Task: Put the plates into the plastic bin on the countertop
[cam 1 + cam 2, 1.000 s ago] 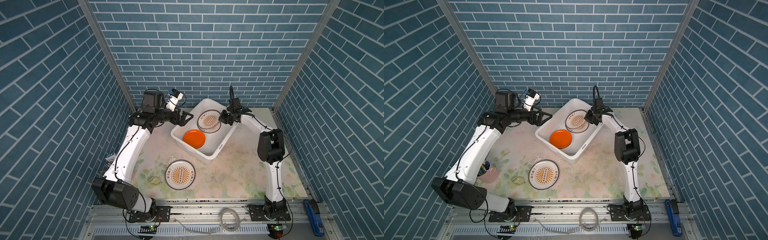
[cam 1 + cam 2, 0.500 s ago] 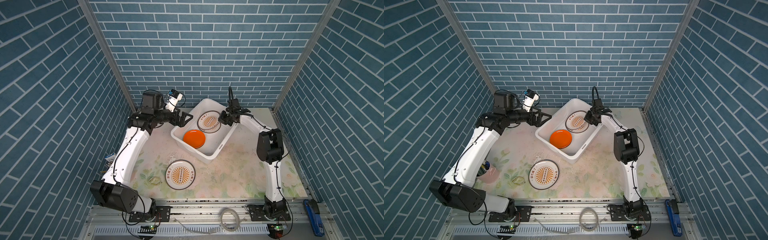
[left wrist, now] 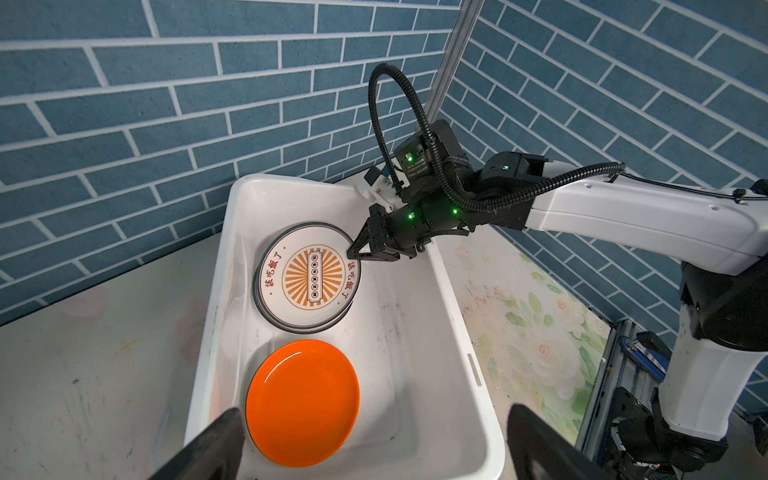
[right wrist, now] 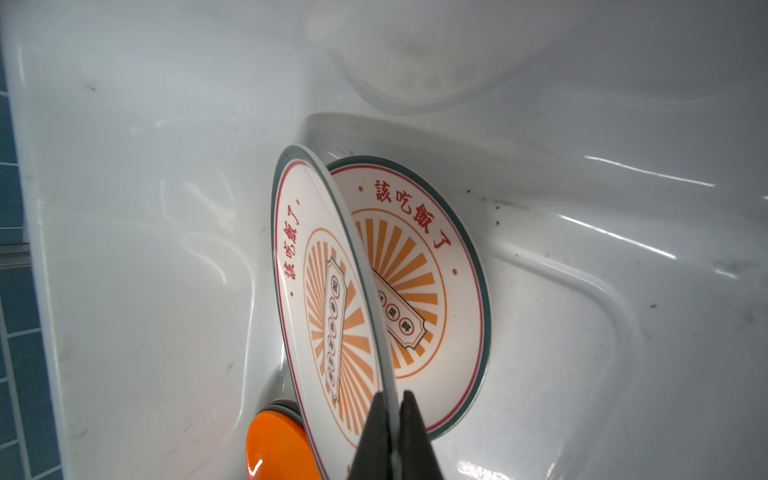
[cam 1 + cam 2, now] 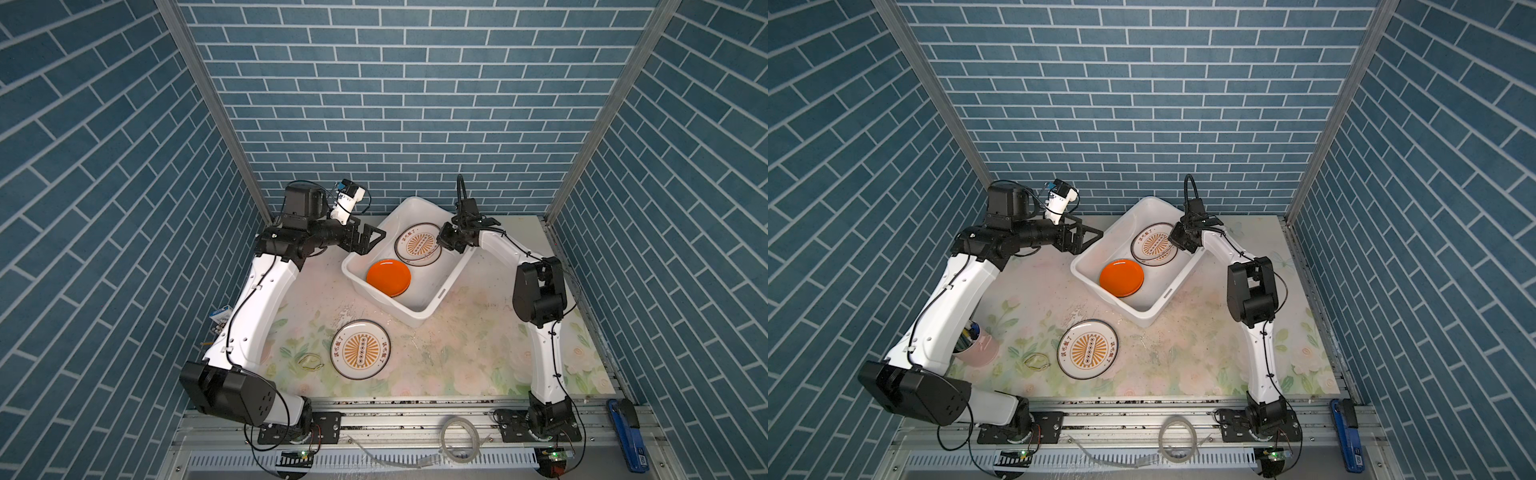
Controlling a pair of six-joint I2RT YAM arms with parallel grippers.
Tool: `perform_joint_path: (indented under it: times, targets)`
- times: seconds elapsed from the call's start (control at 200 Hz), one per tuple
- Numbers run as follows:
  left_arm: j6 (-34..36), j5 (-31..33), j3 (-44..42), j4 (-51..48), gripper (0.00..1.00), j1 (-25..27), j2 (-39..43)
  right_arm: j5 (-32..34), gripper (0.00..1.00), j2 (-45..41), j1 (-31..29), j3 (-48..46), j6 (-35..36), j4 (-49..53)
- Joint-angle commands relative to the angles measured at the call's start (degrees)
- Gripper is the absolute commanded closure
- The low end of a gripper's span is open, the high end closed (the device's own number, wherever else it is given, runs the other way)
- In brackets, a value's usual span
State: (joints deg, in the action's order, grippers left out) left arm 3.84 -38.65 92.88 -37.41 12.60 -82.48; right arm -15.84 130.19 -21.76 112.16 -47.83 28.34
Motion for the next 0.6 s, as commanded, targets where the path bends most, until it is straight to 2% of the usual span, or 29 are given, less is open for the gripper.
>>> perform_joint_path:
  times: [0.0, 0.595]
  targets:
    - [-0.23, -0.72, -0.59, 0.42, 0.0, -0.37, 0.89, -0.07, 0.99, 1.42, -0.18, 1.82, -2.2, -0.2]
    - [-0.28, -0.79, -0.04, 0.5, 0.0, -0.35, 0.04, 0.01, 0.92, 3.25, -0.13, 4.12, -2.62, 1.57]
